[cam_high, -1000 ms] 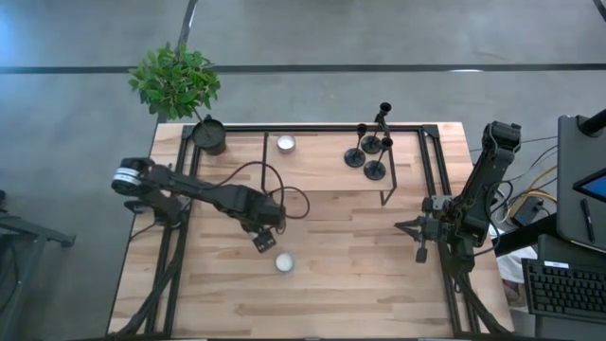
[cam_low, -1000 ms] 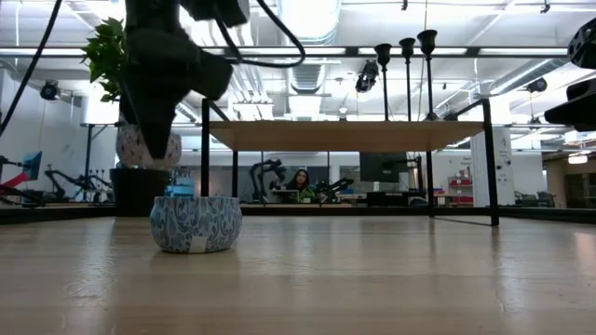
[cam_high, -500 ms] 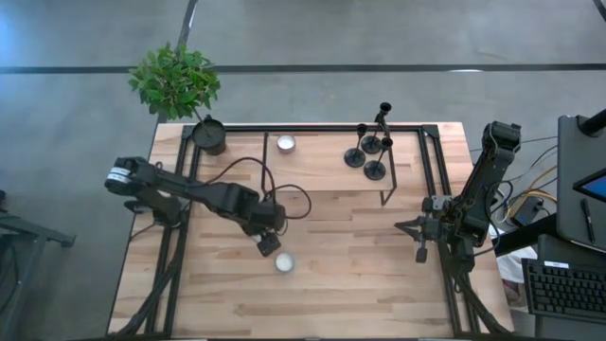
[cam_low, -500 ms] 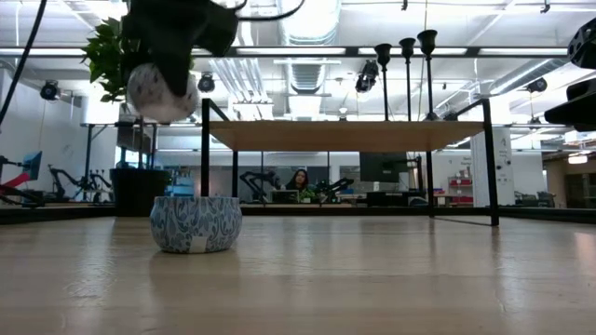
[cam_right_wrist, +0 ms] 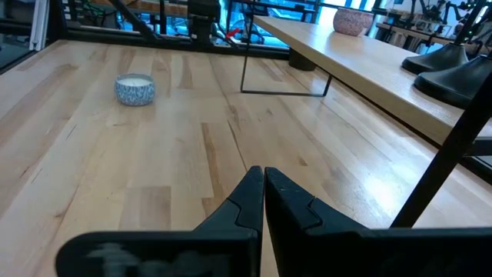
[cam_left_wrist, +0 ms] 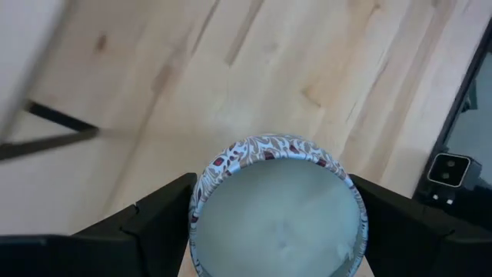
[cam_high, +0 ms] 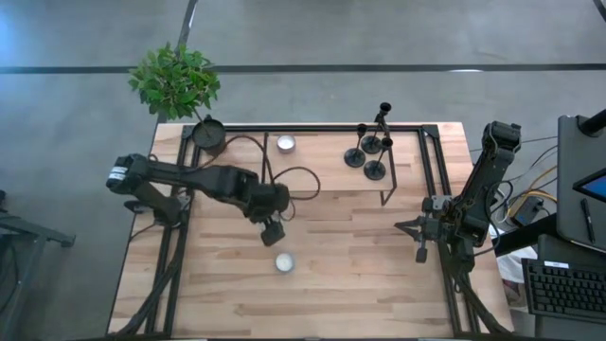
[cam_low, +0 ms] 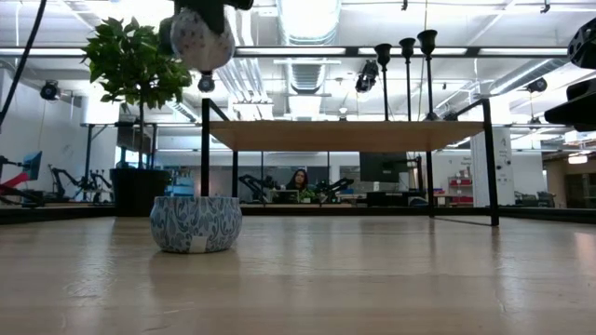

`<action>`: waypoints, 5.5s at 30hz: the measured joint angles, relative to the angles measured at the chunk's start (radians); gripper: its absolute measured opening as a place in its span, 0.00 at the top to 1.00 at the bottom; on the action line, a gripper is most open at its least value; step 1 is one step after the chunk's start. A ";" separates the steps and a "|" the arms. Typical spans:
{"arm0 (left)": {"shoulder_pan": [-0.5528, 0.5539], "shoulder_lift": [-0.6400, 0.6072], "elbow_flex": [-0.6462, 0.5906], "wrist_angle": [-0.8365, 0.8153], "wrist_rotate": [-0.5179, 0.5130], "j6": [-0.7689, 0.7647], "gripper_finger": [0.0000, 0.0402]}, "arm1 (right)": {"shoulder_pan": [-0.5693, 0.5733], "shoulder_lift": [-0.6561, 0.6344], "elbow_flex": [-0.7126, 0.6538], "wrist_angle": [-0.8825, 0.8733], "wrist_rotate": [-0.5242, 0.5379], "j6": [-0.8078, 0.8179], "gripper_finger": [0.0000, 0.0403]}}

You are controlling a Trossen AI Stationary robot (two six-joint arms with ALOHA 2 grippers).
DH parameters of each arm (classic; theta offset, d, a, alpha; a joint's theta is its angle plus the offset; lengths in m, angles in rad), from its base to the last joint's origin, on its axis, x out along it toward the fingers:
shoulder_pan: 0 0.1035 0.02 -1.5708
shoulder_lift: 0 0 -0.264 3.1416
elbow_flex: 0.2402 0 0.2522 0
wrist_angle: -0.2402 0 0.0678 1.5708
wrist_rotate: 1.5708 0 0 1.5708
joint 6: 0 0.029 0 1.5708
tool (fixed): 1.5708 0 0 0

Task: Pick & Place candle stick holders
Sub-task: Put the red scented candle on the shelf, then put the blue scented candle on the shelf

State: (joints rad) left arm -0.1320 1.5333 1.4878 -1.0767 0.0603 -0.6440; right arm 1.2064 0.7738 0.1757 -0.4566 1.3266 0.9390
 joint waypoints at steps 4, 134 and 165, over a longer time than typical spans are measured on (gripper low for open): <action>0.045 0.032 0.068 -0.074 -0.001 0.089 0.23 | 0.000 0.000 0.000 0.000 0.000 0.000 0.98; 0.531 0.333 0.314 -0.201 -0.072 0.694 0.13 | 0.000 0.000 0.000 0.000 0.000 0.000 0.98; 0.530 0.330 0.404 -0.303 -0.080 0.631 0.01 | 0.000 0.000 0.000 0.000 0.000 0.000 0.98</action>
State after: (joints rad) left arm 0.3985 1.8637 1.8920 -1.3797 -0.0196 -0.0134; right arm 1.2068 0.7738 0.1757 -0.4568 1.3266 0.9390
